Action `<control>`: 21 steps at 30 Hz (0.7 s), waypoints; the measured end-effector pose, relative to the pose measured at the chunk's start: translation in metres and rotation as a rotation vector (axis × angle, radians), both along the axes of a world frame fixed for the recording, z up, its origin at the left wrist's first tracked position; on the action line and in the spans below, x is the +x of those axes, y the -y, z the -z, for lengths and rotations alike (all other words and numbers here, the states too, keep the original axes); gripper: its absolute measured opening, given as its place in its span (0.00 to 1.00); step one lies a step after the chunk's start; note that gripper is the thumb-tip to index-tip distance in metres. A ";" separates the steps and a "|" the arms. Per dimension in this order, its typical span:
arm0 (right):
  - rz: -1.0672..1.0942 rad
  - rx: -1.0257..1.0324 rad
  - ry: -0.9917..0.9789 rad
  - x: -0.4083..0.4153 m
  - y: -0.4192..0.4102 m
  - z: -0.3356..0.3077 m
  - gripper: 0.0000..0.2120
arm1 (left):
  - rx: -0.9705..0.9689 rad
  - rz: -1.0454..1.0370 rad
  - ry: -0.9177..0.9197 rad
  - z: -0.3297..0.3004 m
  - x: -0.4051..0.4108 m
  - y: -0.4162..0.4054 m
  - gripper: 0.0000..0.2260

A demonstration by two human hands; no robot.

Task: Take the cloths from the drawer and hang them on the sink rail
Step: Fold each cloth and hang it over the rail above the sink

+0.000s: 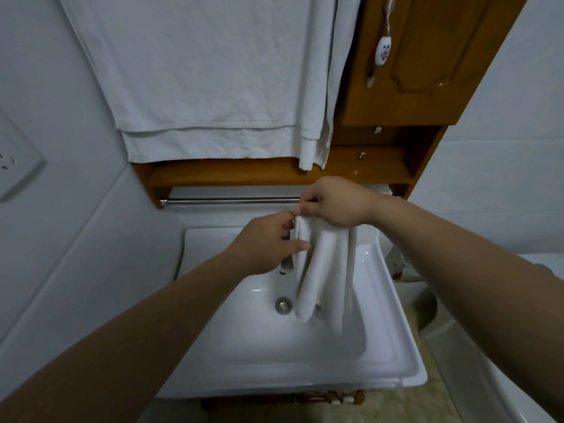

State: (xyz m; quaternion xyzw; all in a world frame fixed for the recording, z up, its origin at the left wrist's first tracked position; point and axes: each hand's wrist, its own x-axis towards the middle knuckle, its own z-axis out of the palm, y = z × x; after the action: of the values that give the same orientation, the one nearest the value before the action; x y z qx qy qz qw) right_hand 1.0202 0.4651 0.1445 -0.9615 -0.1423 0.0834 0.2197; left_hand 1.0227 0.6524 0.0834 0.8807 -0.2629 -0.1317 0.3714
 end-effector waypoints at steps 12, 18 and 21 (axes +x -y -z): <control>0.052 0.093 0.036 -0.001 -0.001 -0.014 0.14 | -0.152 -0.117 0.023 -0.013 0.005 0.002 0.07; 0.117 0.221 0.016 -0.001 0.002 -0.016 0.08 | -0.134 -0.189 0.115 -0.017 0.010 -0.010 0.14; 0.134 0.290 -0.008 0.000 -0.004 -0.014 0.05 | -0.014 -0.103 0.180 -0.012 0.003 -0.007 0.13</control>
State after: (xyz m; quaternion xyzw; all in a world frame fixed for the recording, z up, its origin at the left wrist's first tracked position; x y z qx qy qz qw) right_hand 1.0203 0.4691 0.1589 -0.9268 -0.0873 0.0511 0.3618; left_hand 1.0259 0.6589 0.0950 0.8986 -0.2504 -0.0309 0.3589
